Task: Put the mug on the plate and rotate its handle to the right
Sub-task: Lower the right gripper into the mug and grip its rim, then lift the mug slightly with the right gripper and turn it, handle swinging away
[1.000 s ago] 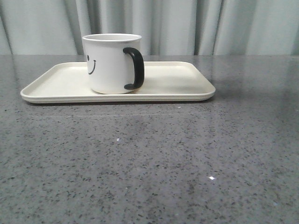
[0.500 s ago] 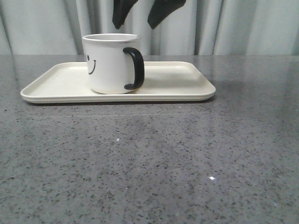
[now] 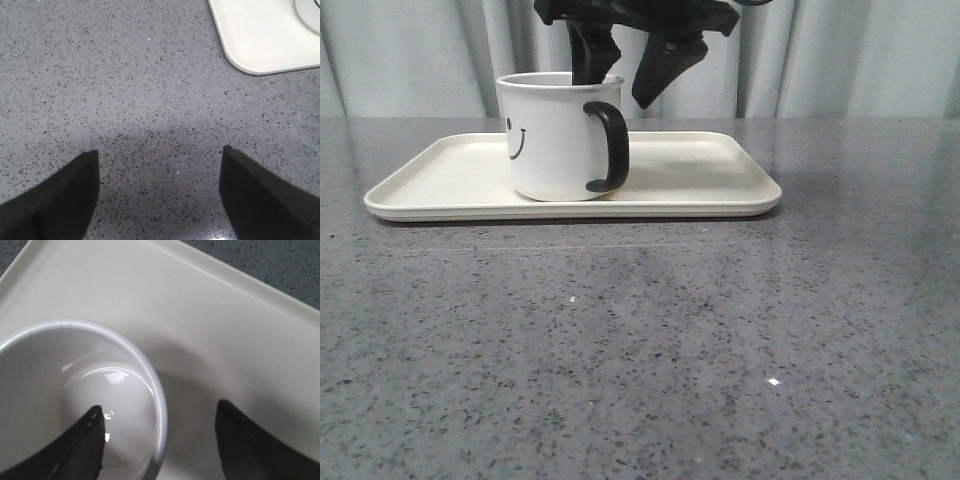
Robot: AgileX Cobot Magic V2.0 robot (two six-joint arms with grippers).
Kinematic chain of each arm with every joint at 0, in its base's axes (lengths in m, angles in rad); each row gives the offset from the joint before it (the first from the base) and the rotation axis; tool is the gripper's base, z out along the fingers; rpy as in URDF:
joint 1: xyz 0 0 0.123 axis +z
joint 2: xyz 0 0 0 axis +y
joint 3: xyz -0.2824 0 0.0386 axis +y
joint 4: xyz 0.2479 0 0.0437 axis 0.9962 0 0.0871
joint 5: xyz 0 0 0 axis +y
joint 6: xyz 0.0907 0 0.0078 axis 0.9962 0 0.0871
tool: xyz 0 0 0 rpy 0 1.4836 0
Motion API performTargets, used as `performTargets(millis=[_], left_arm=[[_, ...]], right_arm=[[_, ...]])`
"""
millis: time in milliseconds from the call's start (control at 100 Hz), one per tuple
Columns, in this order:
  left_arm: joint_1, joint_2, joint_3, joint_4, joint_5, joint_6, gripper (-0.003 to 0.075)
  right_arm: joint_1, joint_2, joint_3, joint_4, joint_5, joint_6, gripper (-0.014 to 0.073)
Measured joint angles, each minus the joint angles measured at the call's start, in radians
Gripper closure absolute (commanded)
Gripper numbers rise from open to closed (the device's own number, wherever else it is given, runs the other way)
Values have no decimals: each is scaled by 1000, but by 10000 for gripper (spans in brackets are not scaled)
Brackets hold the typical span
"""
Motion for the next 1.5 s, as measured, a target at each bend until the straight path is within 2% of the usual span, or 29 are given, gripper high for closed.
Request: performTargets(millis=[250,380,500,790,880,970,1090,1290,1500], left_arm=[[0,0,0,0,1,0,226],[0,0,0,0,1,0,226],[0,0,0,0,1,0,226],[0,0,0,0,2,0,226],[0,0,0,0,2,0,226],[0,0,0,0,2,0,226],[0,0,0,1,2,0,226],[0,0,4,1,3,0,226],[0,0,4,1,5,0,226]], right_arm=[[0,0,0,0,0,2,669],[0,0,-16,2,0,2,655],[0,6,-59,-1,40,-50,655],[0,8,-222,13,205,-321,656],[-4,15,-262,74,243,-463,656],[-20,30,-292,189,293,-626,656],[-51,63,-335,328,378,-760,656],[-105,145,-442,357,393,-804,656],[-112,166,-462,355,393,-852,656]])
